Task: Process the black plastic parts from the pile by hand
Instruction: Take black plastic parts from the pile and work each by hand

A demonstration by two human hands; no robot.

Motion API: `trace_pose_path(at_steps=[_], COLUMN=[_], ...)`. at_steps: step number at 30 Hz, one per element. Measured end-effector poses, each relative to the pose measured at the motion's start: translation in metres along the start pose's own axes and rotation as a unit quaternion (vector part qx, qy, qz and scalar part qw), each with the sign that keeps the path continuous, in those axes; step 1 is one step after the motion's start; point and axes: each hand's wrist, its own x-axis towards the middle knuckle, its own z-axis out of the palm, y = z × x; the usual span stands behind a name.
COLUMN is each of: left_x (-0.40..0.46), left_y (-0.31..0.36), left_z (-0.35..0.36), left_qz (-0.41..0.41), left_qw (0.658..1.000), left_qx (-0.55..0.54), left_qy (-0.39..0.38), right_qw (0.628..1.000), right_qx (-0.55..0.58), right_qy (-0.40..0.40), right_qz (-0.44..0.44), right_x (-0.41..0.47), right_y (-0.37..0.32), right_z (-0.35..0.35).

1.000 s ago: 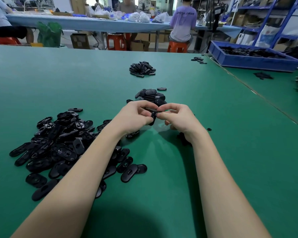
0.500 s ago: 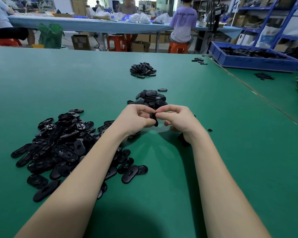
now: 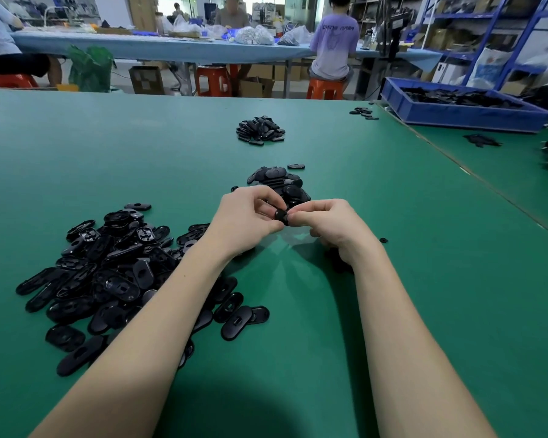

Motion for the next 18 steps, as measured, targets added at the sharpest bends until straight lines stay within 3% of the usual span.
trace_pose_path(at_steps=[18], left_x=[0.0010], left_y=[-0.0019], left_z=[0.0029], left_qz=[-0.035], left_qw=[0.995], left_qx=[-0.096], left_qy=[0.003], right_qw=[1.000], right_qx=[0.021], right_qy=[-0.002], right_qz=[0.019], right_x=[0.0017], right_y=[-0.0036], right_z=[0.0002])
